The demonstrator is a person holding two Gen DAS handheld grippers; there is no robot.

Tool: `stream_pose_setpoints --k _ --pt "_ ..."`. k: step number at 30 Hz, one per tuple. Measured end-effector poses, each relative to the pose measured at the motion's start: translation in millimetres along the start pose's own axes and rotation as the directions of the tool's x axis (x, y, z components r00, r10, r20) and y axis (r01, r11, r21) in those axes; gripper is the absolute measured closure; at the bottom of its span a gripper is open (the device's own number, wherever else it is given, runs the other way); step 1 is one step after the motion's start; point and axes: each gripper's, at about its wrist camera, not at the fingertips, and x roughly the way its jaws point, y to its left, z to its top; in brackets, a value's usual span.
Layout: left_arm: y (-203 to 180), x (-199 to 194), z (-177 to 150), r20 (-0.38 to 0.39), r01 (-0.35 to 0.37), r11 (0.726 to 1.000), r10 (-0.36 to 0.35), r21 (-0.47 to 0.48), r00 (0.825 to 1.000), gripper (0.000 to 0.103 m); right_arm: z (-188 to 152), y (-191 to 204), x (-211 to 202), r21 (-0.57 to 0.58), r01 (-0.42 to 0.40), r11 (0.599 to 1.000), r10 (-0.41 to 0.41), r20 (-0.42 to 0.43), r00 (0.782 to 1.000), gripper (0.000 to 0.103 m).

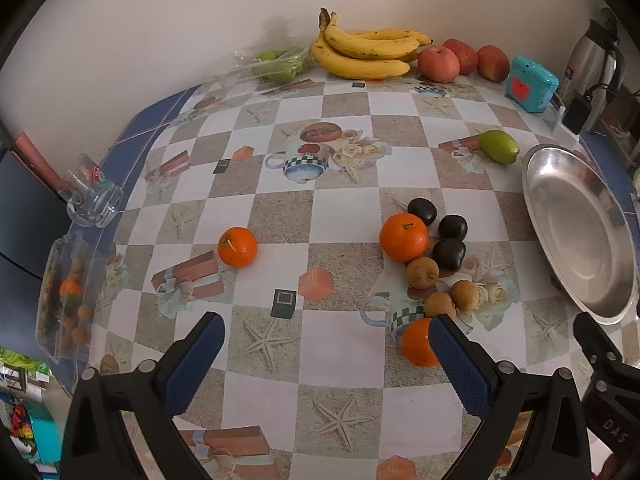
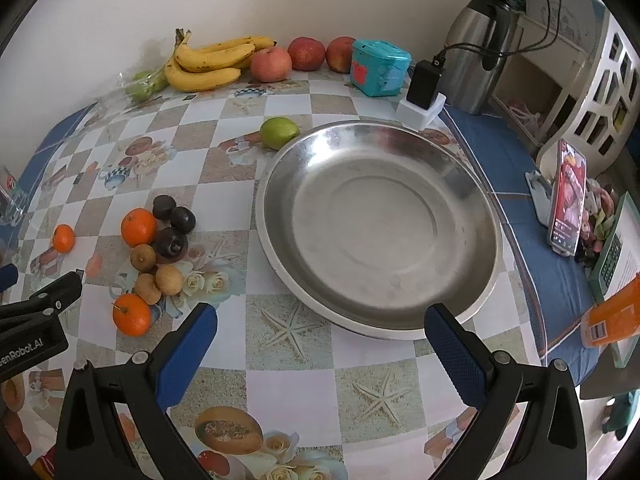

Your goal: Organize fruits

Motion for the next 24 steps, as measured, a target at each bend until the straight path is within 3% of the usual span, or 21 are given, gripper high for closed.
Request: stream_pose_setpoints --k 24 --pt "9 -2 -1 0.010 0.047 0.999 -0.047 -0.021 0.999 0.000 2 13 5 -0.045 0.065 0.997 -0.065 0.000 0.998 0.000"
